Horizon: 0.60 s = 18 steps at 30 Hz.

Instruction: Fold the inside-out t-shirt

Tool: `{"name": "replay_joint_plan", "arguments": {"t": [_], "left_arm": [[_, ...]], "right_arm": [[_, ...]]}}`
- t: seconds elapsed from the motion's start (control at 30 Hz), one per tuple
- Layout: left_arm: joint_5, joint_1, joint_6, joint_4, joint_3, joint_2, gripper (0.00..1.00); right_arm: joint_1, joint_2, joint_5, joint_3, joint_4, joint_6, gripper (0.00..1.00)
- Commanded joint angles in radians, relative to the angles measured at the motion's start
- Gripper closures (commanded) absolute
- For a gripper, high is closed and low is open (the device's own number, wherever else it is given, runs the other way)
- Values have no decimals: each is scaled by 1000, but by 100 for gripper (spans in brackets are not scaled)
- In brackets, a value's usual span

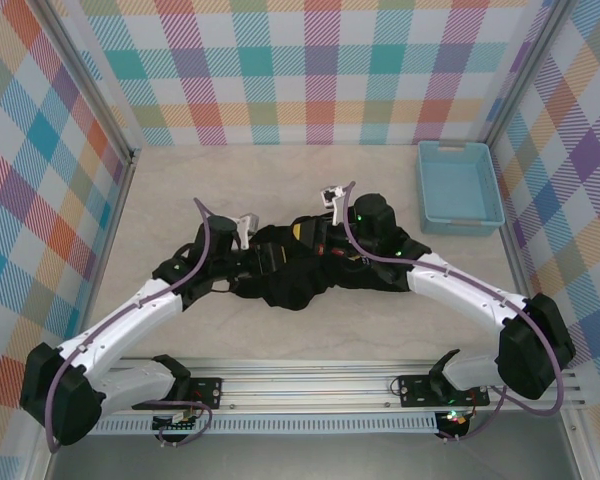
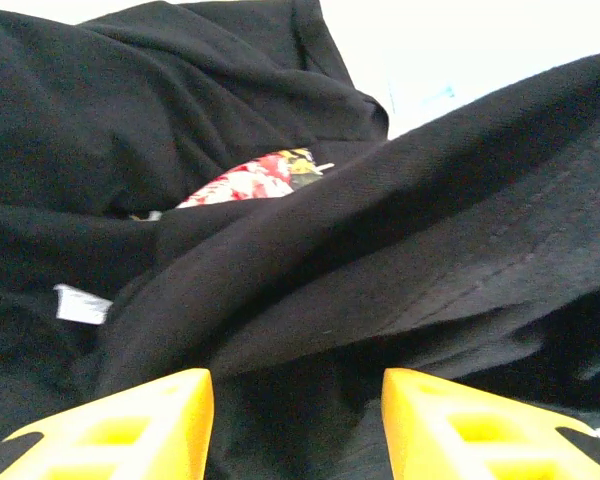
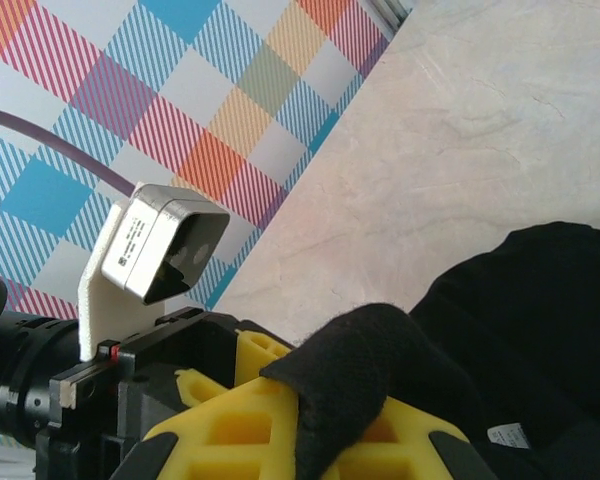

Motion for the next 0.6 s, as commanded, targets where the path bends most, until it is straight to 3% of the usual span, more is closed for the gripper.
{"name": "replay_joint_plan", "arguments": {"t": [0.0, 0.27, 0.33, 0.4, 0.57], "left_arm": [[75, -14, -1, 97, 8, 12, 55], [101, -16, 23, 74, 27, 65, 73], [115, -16, 40, 59, 35, 63, 87], [119, -16, 72, 38, 39, 28, 100], [158, -17, 128, 61, -56, -182, 100]], "right_arm": [[0, -33, 15, -5, 33, -8, 100], [0, -51, 41, 1, 13, -40, 100], [0, -61, 74, 6, -17, -61, 100], [0, -71, 170, 27, -114, -80, 100], [-9, -93, 421, 55, -285, -110, 100]]}}
